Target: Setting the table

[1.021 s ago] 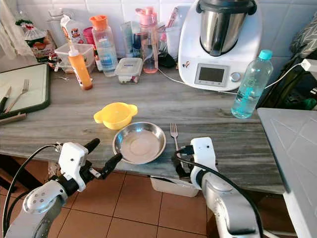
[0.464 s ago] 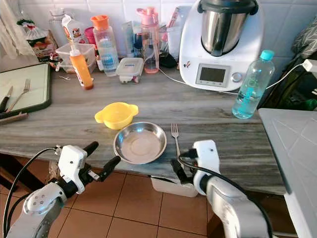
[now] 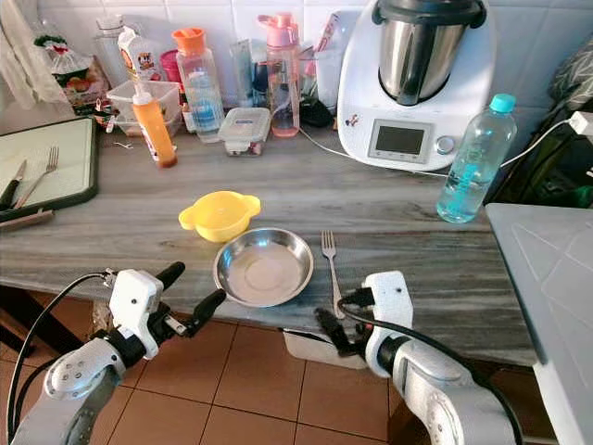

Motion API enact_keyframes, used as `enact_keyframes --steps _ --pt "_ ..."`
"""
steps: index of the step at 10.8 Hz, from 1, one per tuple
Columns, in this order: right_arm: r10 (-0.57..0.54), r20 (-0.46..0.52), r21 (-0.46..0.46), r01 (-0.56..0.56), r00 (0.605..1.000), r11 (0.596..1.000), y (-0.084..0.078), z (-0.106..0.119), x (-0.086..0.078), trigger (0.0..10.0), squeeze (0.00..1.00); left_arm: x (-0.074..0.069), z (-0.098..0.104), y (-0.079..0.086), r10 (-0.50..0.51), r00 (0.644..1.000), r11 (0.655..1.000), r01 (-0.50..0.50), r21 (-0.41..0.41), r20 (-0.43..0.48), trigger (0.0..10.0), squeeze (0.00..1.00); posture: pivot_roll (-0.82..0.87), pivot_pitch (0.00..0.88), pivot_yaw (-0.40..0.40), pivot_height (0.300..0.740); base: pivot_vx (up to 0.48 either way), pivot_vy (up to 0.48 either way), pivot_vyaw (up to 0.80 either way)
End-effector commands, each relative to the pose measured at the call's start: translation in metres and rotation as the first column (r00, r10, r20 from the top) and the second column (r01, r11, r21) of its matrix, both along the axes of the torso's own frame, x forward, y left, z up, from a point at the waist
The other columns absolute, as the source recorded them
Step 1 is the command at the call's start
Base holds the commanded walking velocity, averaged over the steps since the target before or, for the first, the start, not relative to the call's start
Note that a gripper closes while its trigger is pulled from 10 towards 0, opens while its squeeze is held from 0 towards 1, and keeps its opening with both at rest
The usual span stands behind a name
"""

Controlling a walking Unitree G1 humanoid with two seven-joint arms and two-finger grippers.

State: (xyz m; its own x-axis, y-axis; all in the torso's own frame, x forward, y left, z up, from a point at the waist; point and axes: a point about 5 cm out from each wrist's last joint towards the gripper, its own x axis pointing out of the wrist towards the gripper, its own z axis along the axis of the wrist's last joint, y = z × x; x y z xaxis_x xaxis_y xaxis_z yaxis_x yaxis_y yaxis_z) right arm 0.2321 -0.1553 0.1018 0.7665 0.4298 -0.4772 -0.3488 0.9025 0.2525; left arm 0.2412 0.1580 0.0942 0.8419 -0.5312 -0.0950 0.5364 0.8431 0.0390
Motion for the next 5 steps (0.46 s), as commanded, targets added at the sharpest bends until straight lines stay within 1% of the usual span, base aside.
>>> enact_keyframes --steps 1,2,3,5 --pt "0.011 0.013 0.015 -0.012 1.0 1.0 0.002 0.004 -0.002 10.0 0.0 0.0 0.001 0.005 0.01 1.0 1.0 -0.01 0.011 0.005 10.0 0.0 0.04 0.0 0.057 0.74 0.0 0.0 0.0" --pt "0.021 0.012 0.024 -0.021 1.0 0.999 0.004 0.003 -0.002 10.0 0.0 0.0 0.001 0.005 0.01 1.0 1.0 -0.01 0.01 0.005 10.0 0.0 0.04 0.0 0.058 0.74 0.0 0.0 0.0" --pt "0.041 0.006 0.055 -0.041 0.999 0.998 0.008 0.003 -0.003 10.0 0.0 0.001 0.0 0.005 0.01 1.0 1.0 -0.01 0.011 0.006 10.0 0.0 0.04 0.0 0.059 0.74 0.0 0.0 0.0" --pt "0.068 0.012 0.076 -0.069 0.998 0.995 0.015 0.004 -0.003 10.0 0.0 0.001 0.001 0.004 0.009 1.0 1.0 -0.009 0.012 0.007 10.0 0.0 0.04 0.0 0.062 0.74 0.0 0.0 0.0"
